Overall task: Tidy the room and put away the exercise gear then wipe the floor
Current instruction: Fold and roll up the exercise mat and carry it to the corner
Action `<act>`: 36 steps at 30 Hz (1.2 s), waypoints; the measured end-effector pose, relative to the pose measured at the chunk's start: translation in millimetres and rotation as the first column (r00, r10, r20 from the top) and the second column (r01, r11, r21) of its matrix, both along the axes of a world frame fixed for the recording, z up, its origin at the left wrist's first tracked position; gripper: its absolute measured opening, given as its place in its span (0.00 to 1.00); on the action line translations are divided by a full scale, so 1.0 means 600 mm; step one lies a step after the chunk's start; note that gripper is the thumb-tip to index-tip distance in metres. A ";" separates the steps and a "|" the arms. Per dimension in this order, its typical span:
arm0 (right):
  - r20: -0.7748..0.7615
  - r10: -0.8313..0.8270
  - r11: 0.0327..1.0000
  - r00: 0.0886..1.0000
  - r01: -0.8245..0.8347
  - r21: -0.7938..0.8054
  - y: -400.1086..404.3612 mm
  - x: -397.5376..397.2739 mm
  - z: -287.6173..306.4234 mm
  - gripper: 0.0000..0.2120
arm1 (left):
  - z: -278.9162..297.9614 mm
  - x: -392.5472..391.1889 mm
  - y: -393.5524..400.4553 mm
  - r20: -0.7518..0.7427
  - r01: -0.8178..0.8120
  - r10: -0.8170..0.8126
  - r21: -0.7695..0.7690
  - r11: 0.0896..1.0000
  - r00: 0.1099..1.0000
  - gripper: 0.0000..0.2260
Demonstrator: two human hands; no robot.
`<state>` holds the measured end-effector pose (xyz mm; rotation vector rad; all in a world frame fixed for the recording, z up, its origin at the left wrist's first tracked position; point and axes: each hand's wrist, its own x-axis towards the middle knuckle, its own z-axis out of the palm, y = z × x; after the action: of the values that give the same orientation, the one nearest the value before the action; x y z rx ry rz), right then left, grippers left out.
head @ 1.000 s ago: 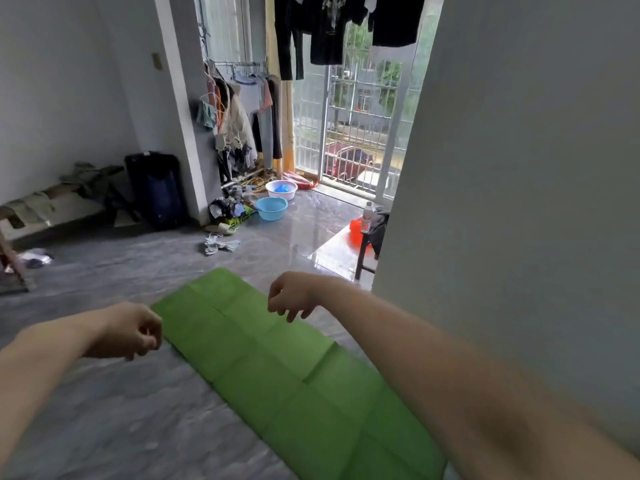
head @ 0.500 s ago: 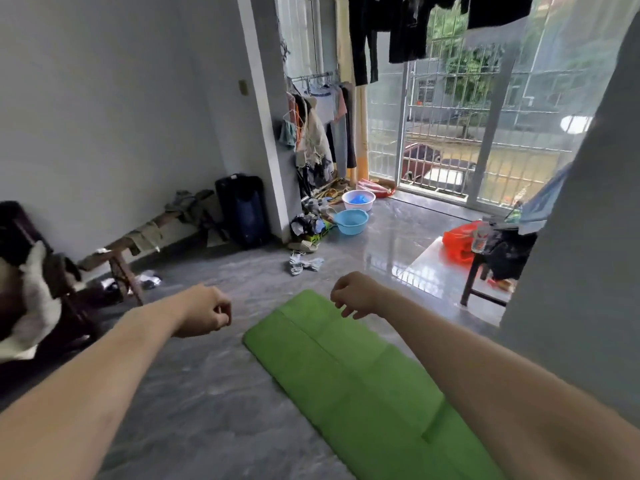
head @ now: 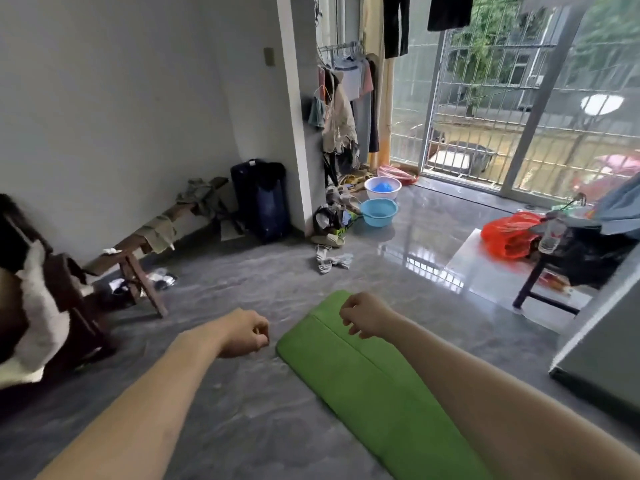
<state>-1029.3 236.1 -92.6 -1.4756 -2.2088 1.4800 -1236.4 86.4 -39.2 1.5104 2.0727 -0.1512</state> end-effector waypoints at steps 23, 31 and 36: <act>0.087 -0.327 0.926 0.941 0.337 -0.169 0.322 -0.382 -0.162 0.09 | -0.145 -0.491 0.438 0.039 0.157 -0.154 -0.418 0.895 0.987 0.05; 0.036 -0.425 0.880 0.905 0.422 -0.218 0.434 -0.430 -0.194 0.07 | -0.211 -0.523 0.566 0.142 0.120 -0.074 -0.354 0.927 0.987 0.09; 0.061 -0.571 0.790 0.819 0.568 -0.233 0.458 -0.427 -0.266 0.06 | -0.313 -0.527 0.634 0.091 0.121 -0.101 -0.260 0.958 0.991 0.04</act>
<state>-1285.2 510.9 -252.3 -1.9643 -1.3905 1.5472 -1552.9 466.5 -227.1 1.4435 1.8256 -0.3914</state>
